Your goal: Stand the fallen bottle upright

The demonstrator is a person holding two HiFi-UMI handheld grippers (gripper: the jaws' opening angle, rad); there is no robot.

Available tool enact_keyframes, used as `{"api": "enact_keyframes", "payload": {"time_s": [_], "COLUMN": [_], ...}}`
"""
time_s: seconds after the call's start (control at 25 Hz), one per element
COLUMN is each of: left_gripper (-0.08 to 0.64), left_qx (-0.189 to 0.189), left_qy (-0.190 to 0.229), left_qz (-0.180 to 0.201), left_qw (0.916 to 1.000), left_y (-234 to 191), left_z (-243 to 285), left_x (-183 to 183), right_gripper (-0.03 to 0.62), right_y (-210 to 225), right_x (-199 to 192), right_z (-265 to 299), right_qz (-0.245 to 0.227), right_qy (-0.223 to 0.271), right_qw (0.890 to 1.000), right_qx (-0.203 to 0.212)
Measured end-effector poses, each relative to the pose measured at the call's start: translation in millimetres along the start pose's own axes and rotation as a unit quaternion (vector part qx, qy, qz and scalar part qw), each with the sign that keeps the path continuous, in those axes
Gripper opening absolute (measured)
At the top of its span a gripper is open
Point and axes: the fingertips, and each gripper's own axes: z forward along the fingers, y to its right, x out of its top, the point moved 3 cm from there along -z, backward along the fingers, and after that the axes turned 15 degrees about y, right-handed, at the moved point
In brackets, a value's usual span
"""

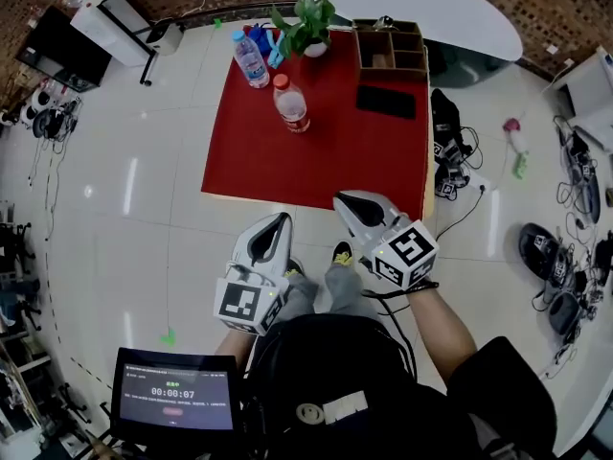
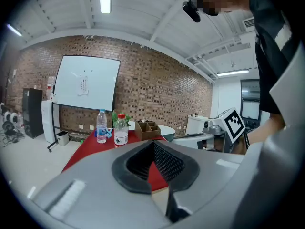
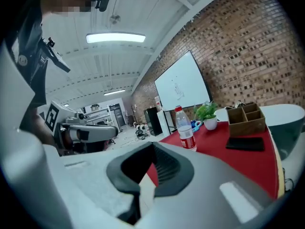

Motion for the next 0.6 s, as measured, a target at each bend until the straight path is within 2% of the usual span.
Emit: {"api": "enact_keyframes", "payload": {"time_s": [0.24,0.4,0.6], "left_gripper": [0.006,0.006,0.006], "left_qx": [-0.011,-0.022,-0.029], "left_qy": [0.005,0.027,0.055], "left_qz": [-0.006,-0.008,-0.029], "left_qw": [0.9999,0.9994,0.9976], "left_y": [12.7,15.0,22.0], "left_z": [-49.5,-107.9,-198.9], "left_x": [-5.9,0.5,7.8], "right_gripper": [0.003,0.003,0.003], "right_y": [-61.9,-122.3,-222.0], "right_x": [4.5,-5.9,-19.2], "right_z": [-20.2,-30.6,-52.7], "right_qz": [0.018,-0.002,-0.035], "right_qy": [0.027,0.023,0.018], "right_qw": [0.999,1.000,0.999], "right_qx": [0.013,0.009,0.001]}}
